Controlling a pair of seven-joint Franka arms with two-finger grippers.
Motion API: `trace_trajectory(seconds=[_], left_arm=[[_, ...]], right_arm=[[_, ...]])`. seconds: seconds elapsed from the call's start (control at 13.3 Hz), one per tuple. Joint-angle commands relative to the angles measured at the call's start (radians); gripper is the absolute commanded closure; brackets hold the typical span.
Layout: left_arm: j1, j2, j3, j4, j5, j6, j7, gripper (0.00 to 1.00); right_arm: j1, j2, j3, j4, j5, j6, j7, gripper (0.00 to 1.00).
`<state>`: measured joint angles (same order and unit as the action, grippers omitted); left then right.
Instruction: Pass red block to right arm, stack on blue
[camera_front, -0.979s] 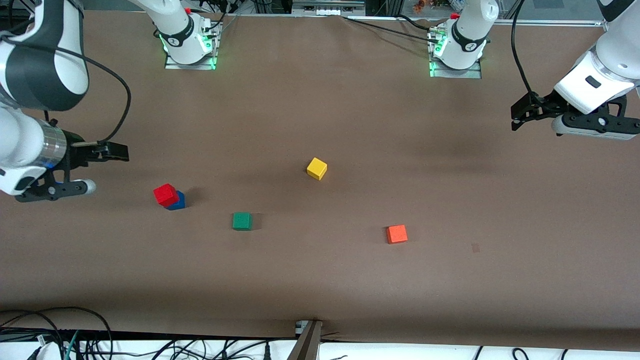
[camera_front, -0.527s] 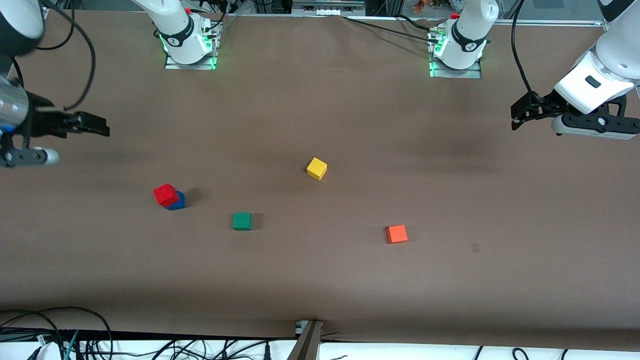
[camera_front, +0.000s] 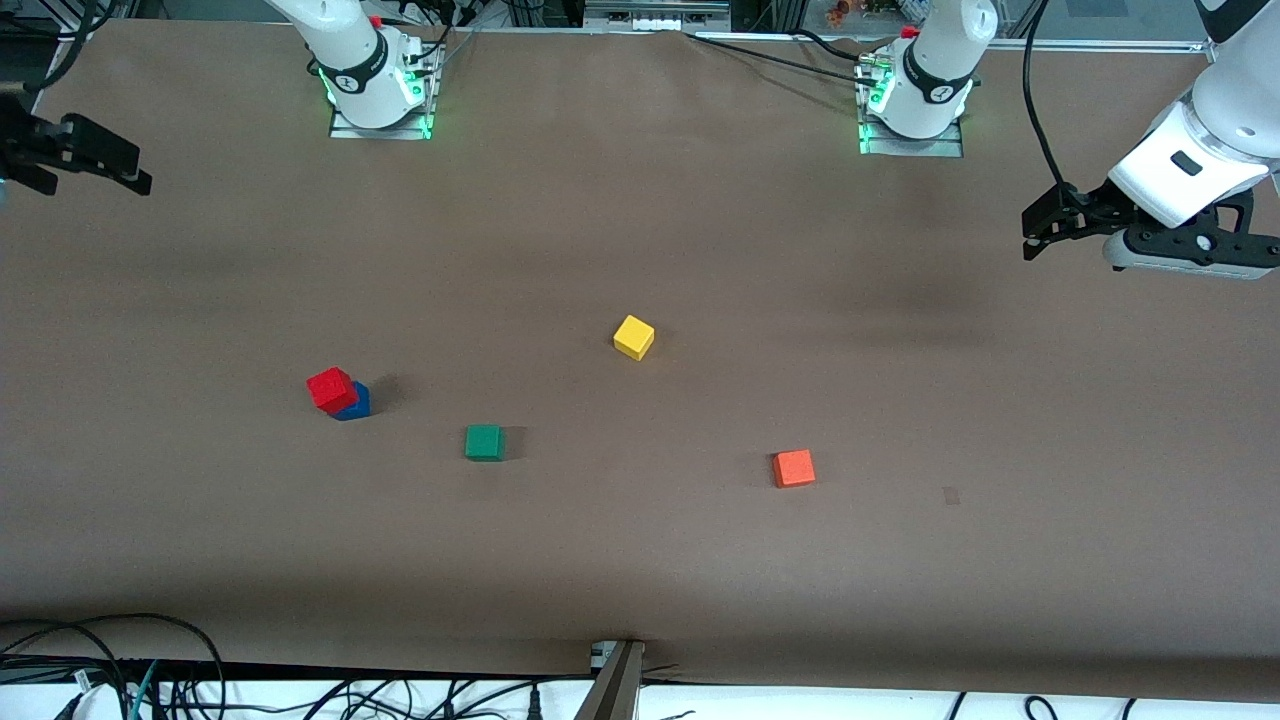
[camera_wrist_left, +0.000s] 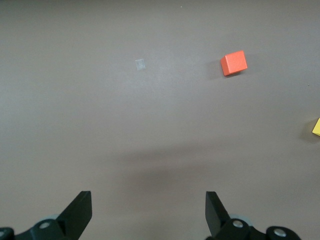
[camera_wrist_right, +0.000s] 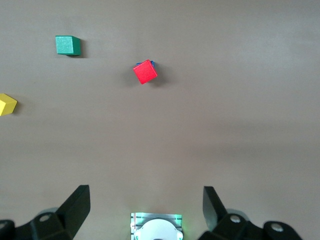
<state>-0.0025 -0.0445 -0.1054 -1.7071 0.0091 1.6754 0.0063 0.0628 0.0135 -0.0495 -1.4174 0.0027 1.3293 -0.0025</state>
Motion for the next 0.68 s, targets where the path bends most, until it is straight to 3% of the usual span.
trace_trajectory(seconds=[0.0, 0.6], left_arm=[[-0.002, 0.012, -0.005, 0.03, 0.032, -0.023, -0.015, 0.0], [-0.002, 0.012, -0.005, 0.03, 0.032, -0.023, -0.015, 0.0]], right_arm=[[-0.018, -0.009, 0.022, -0.034, -0.017, -0.01, 0.006, 0.0], [-0.015, 0.033, 0.019, -0.003, -0.026, -0.025, 0.009, 0.0]])
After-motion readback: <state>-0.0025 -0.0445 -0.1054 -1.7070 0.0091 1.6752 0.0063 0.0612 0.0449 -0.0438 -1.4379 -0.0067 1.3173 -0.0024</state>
